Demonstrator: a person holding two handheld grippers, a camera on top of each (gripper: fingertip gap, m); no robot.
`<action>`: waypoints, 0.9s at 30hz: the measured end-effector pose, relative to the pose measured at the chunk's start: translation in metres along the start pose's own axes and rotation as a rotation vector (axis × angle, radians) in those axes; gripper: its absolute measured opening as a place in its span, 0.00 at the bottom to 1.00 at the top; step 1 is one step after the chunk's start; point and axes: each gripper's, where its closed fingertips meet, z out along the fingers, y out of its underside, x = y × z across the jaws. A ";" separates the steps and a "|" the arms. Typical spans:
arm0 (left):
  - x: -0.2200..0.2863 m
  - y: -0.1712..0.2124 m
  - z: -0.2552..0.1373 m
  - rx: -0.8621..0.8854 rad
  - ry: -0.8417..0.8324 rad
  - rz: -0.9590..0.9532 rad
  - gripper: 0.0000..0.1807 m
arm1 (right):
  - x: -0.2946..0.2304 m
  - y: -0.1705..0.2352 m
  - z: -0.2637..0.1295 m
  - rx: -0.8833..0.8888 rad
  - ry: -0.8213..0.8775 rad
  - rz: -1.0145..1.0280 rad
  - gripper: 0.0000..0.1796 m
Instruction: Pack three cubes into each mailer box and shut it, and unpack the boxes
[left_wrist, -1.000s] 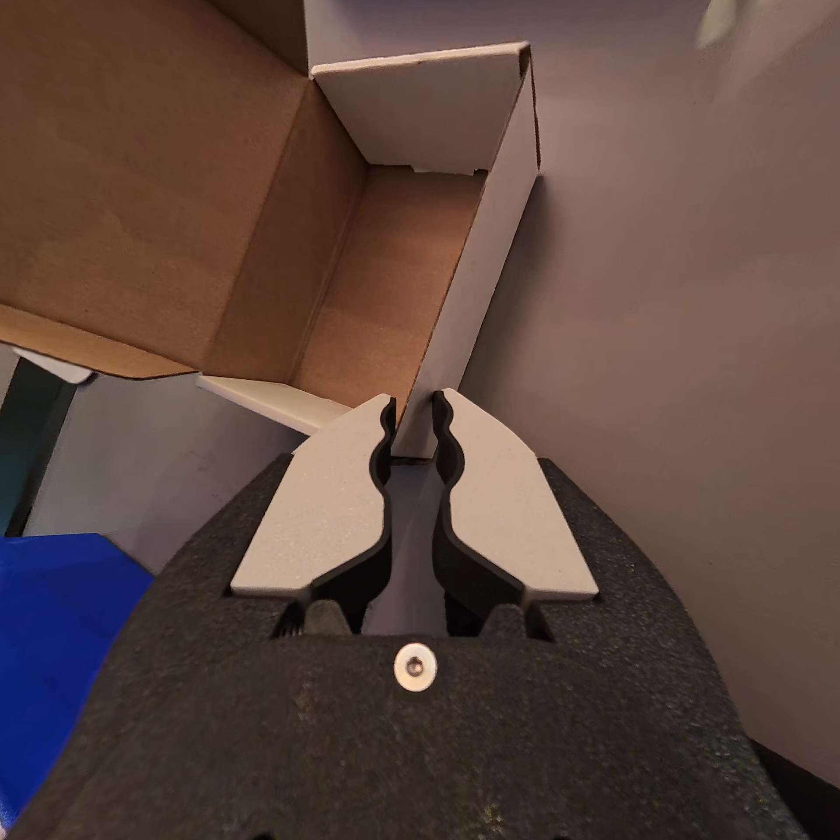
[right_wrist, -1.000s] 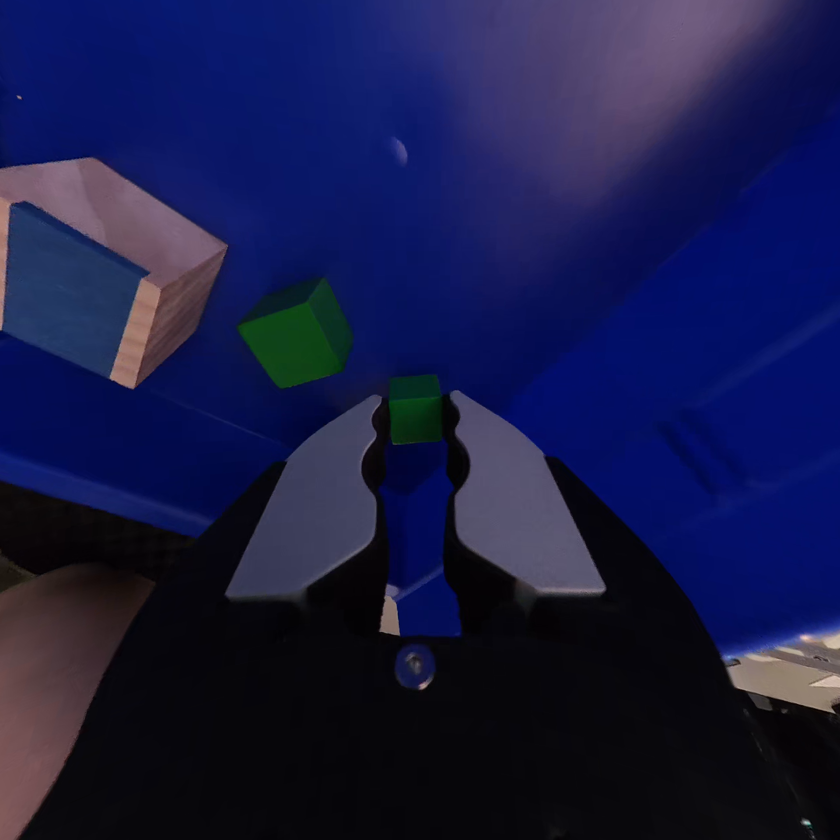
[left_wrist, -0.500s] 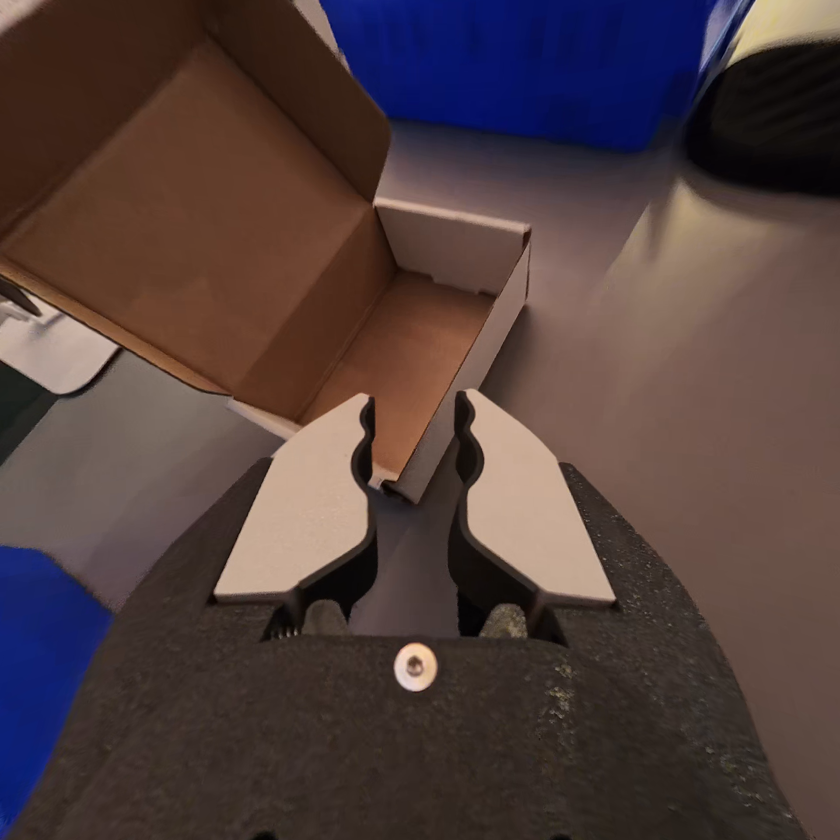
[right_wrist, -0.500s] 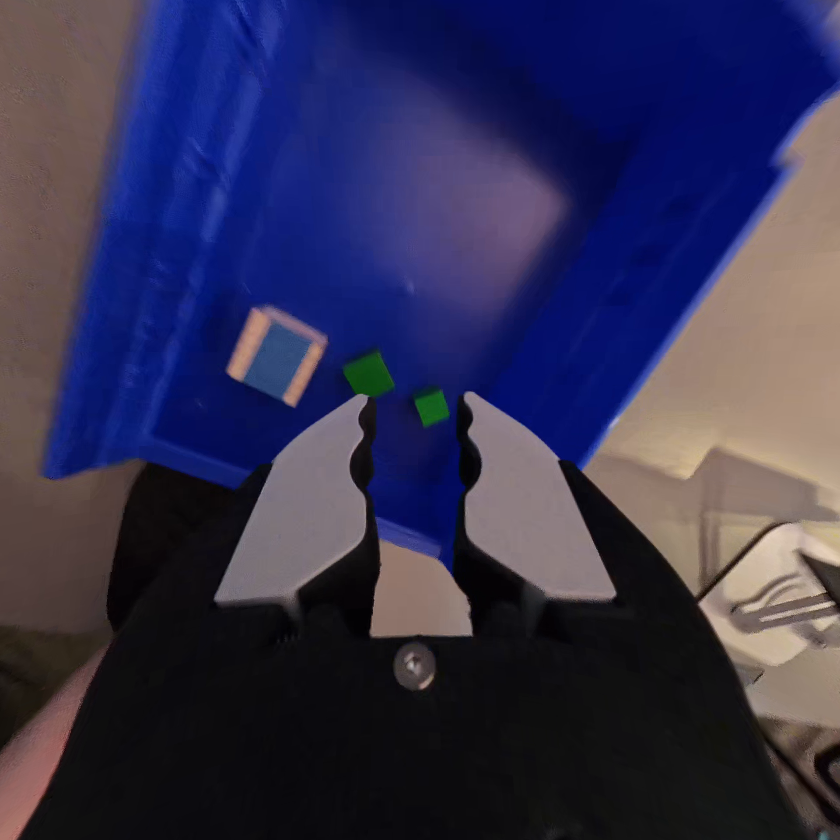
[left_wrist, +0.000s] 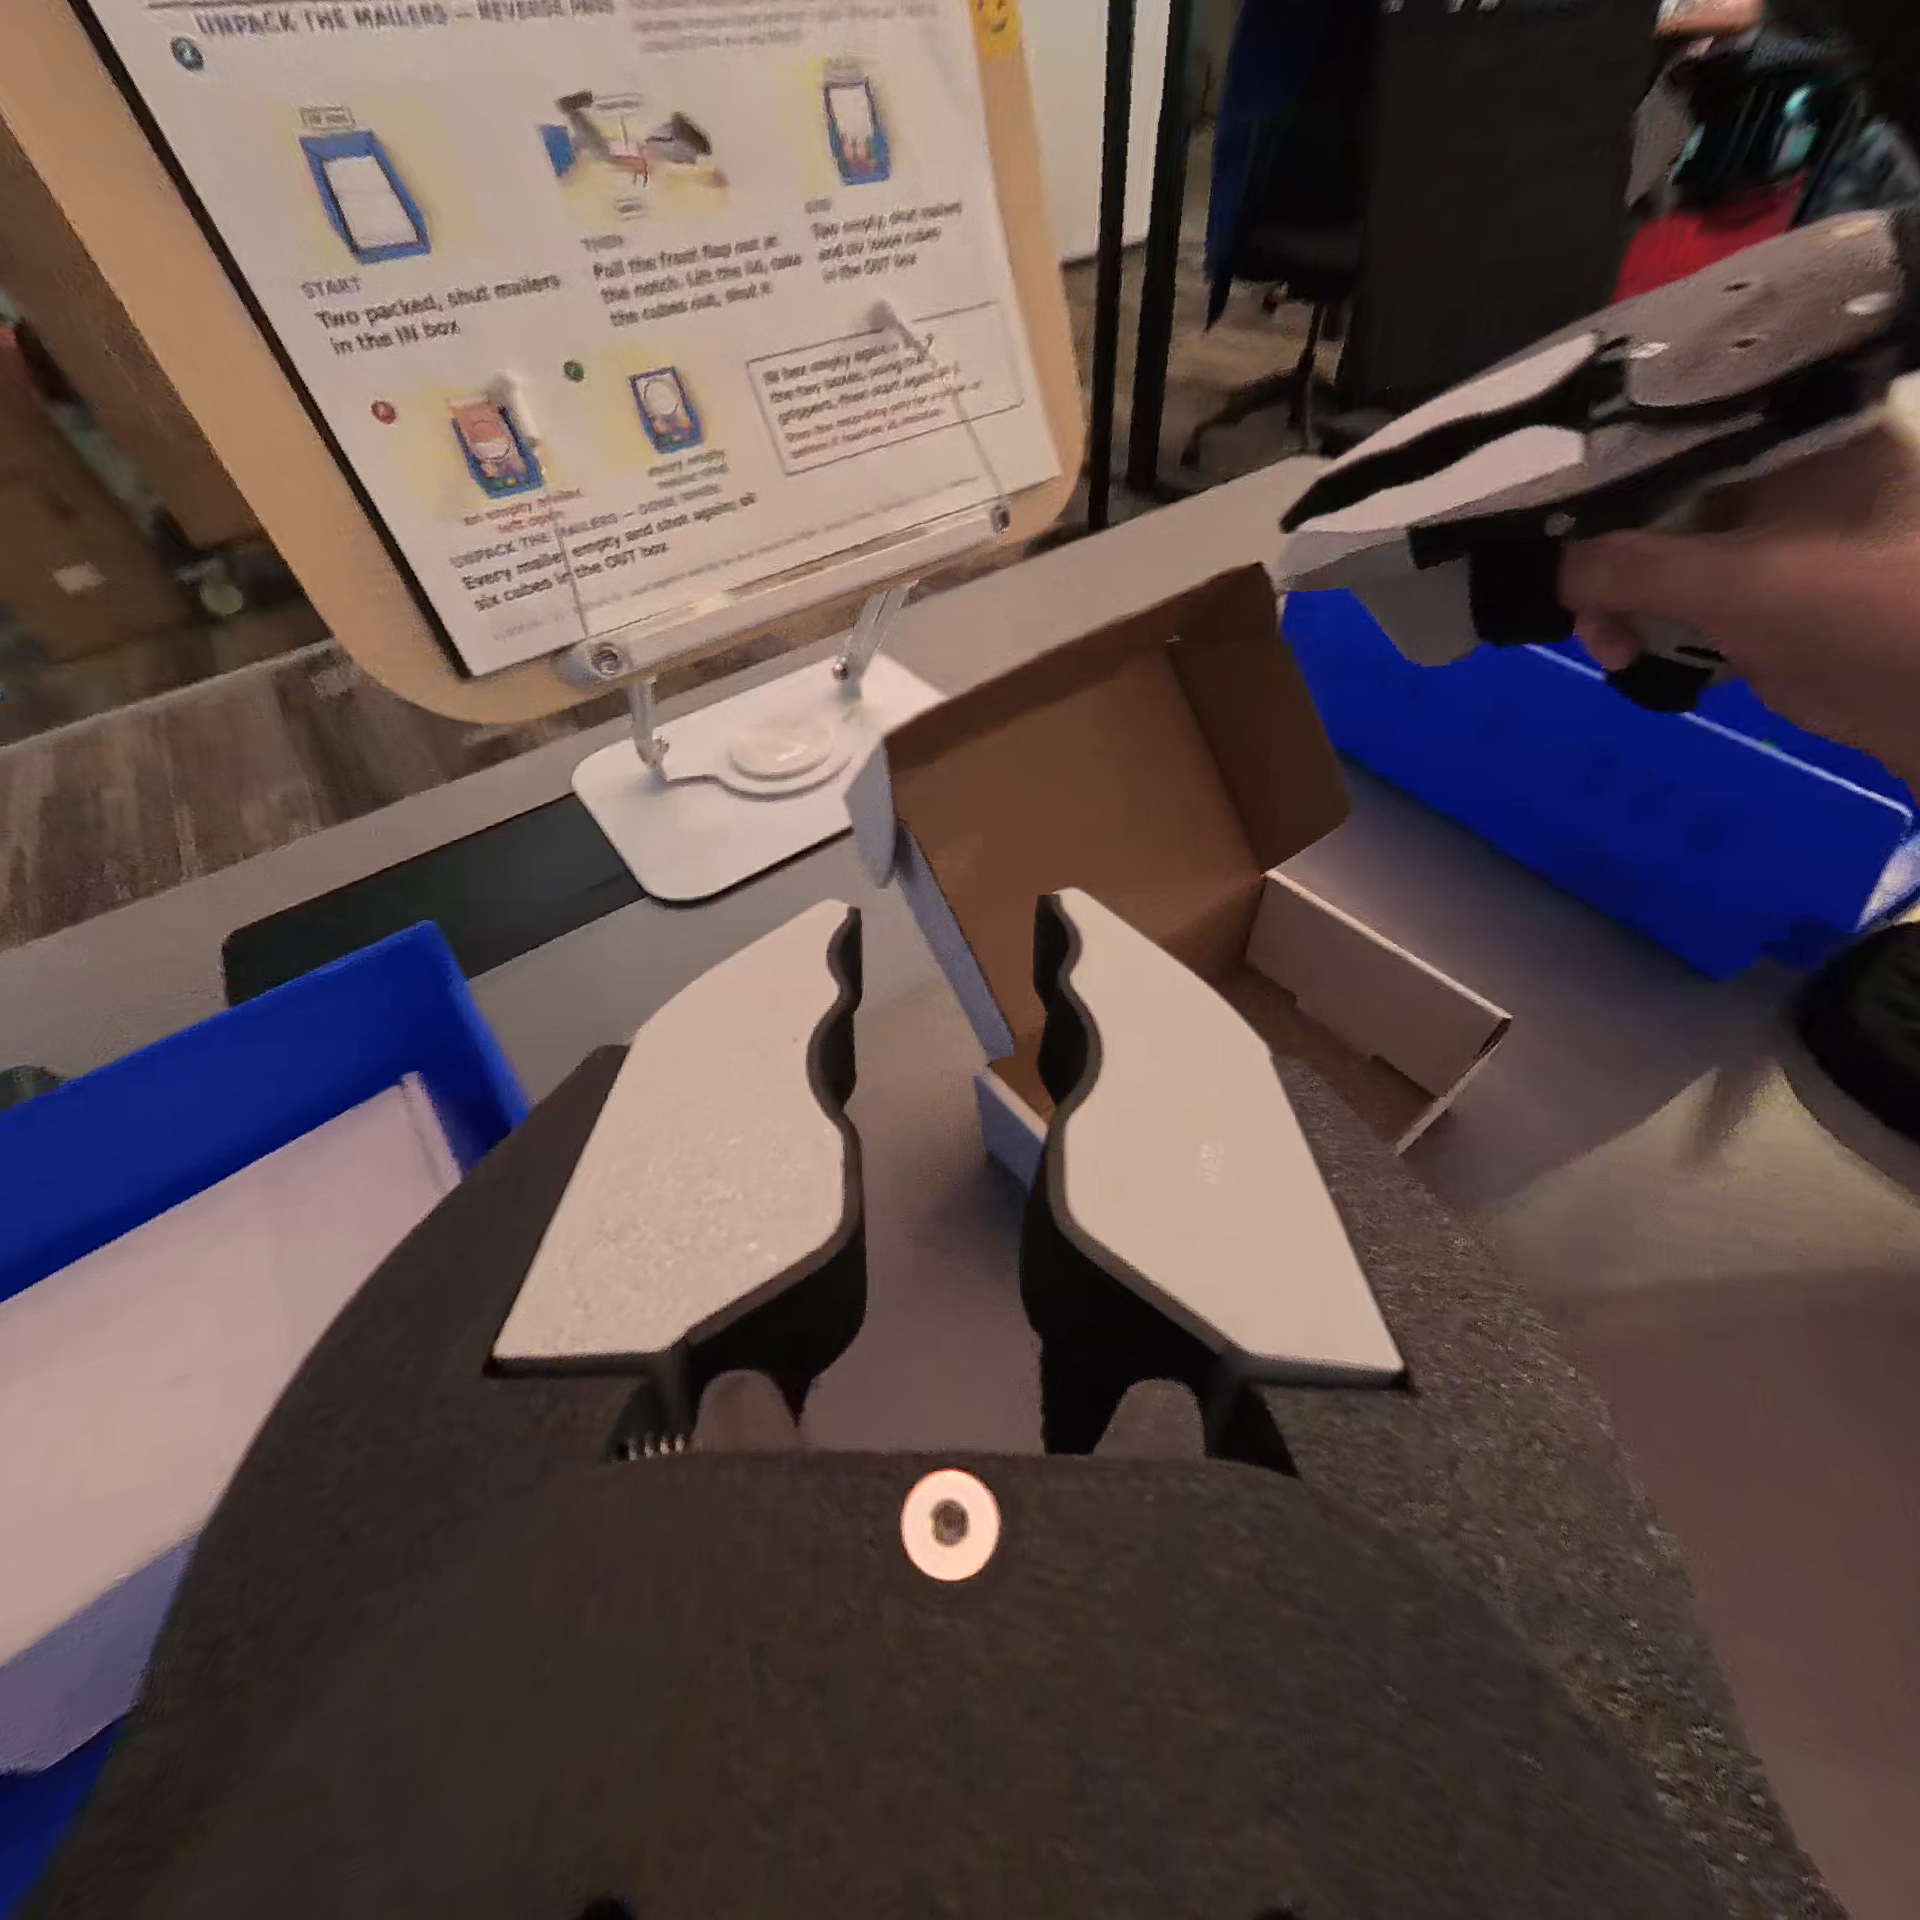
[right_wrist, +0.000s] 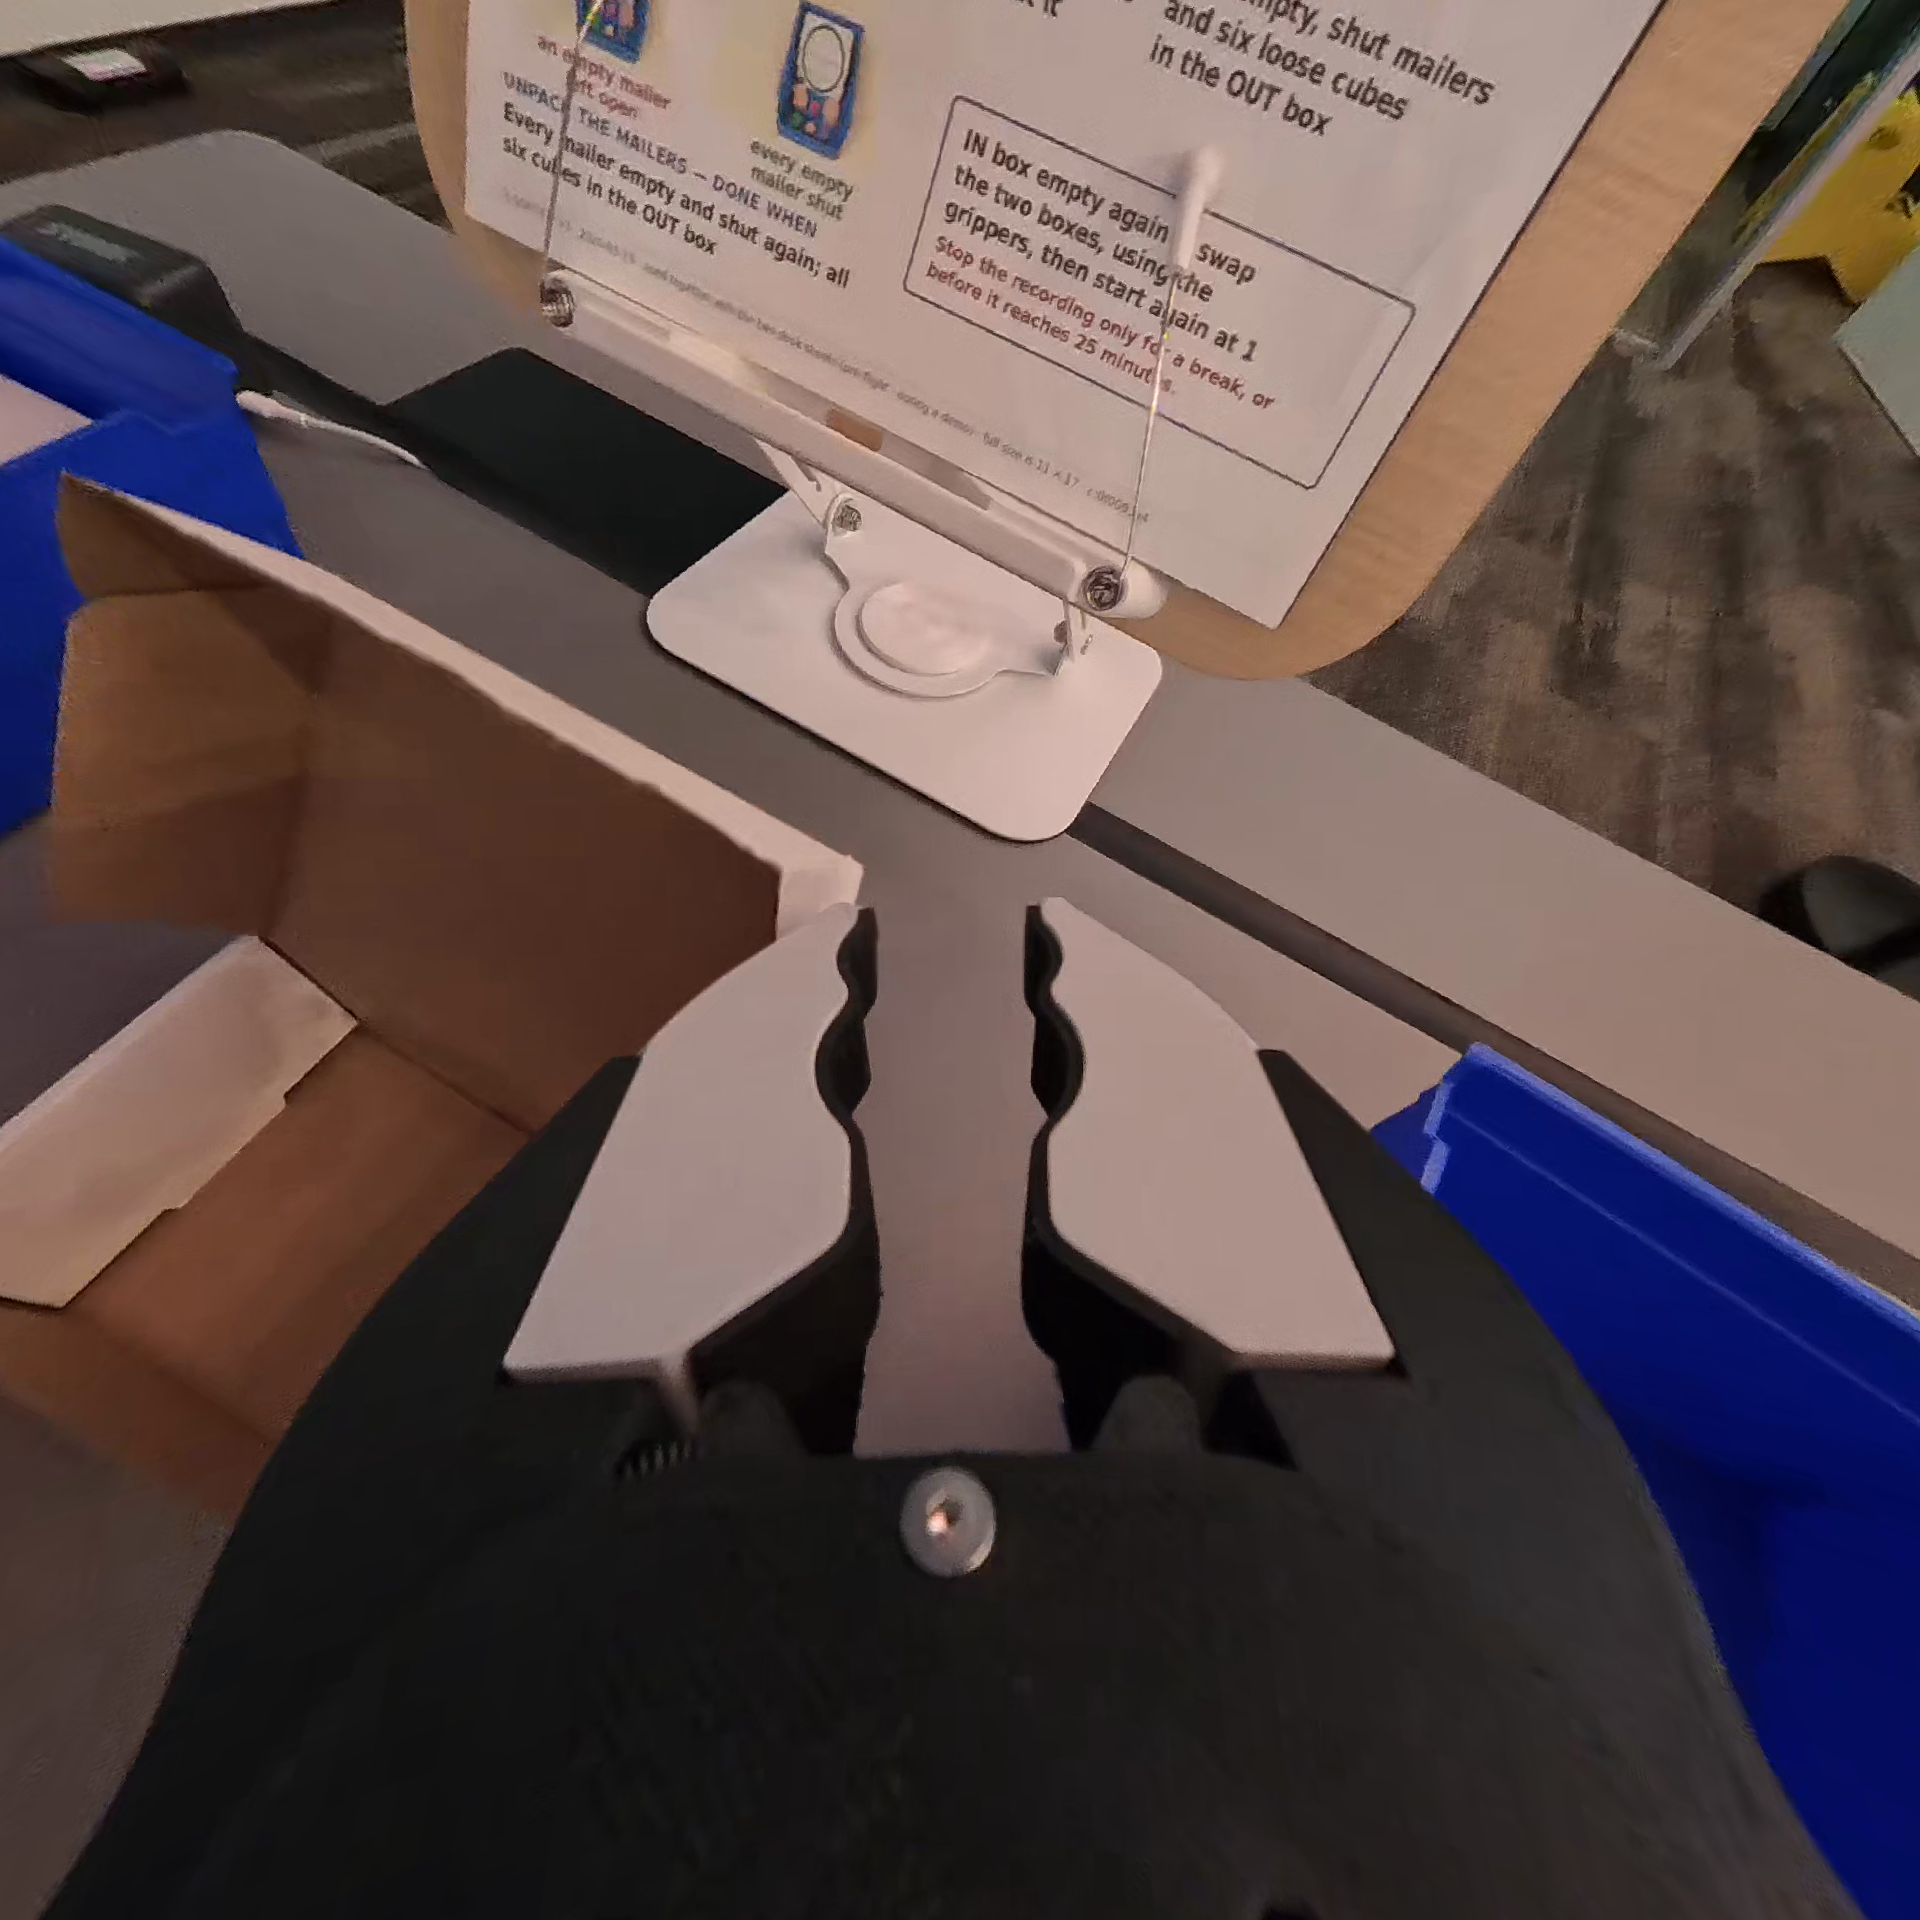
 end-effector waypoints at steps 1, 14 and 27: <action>-0.007 -0.003 0.002 -0.032 -0.014 -0.003 0.16 | -0.002 0.001 -0.001 -0.011 -0.012 -0.007 0.16; -0.023 0.058 0.075 -0.524 -0.083 0.172 0.07 | -0.017 0.056 0.014 -0.298 -0.210 -0.037 0.16; -0.001 0.076 0.083 -0.511 -0.011 0.127 0.00 | -0.041 0.068 0.011 -0.397 -0.246 -0.168 0.15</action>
